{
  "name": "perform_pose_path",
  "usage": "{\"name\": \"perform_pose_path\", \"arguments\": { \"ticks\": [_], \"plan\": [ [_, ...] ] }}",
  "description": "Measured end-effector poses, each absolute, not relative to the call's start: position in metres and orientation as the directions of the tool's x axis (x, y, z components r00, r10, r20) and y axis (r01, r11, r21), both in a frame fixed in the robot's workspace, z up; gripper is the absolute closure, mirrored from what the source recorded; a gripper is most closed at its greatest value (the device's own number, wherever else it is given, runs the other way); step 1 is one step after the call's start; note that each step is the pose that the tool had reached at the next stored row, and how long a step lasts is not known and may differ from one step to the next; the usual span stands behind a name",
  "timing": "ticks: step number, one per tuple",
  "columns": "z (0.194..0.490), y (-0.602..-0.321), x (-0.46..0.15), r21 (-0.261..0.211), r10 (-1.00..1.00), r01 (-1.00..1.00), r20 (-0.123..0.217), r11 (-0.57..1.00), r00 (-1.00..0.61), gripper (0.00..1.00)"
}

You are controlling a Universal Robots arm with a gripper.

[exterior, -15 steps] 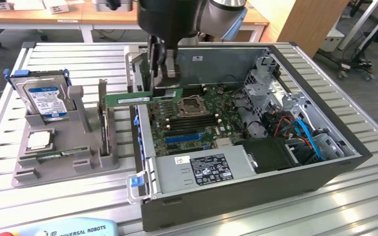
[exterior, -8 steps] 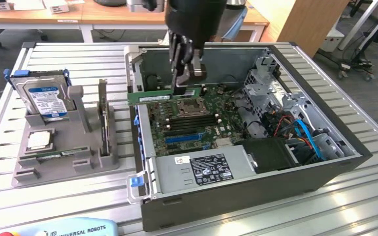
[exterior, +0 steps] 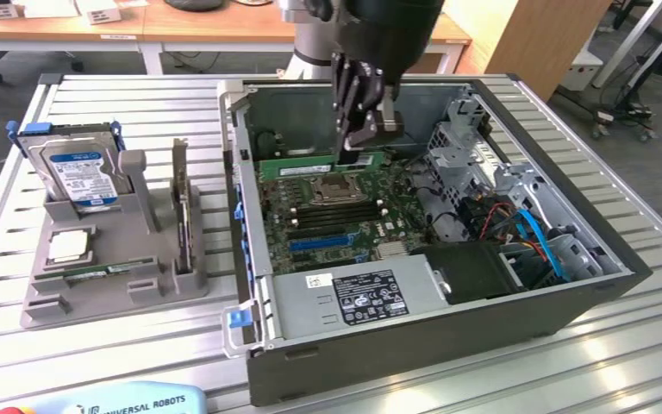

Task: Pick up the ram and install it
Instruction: 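Pick up the ram and move it above insertion slot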

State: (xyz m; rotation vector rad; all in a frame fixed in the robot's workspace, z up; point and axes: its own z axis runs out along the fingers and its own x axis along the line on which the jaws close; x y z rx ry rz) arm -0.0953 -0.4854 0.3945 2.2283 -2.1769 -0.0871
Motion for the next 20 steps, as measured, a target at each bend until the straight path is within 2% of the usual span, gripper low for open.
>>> {"name": "perform_pose_path", "arguments": {
  "ticks": [20],
  "plan": [
    [0.395, -0.485, -0.027, 0.06, -0.999, -0.998, -0.022, -0.024, 0.022, 0.88]
  ]
}}
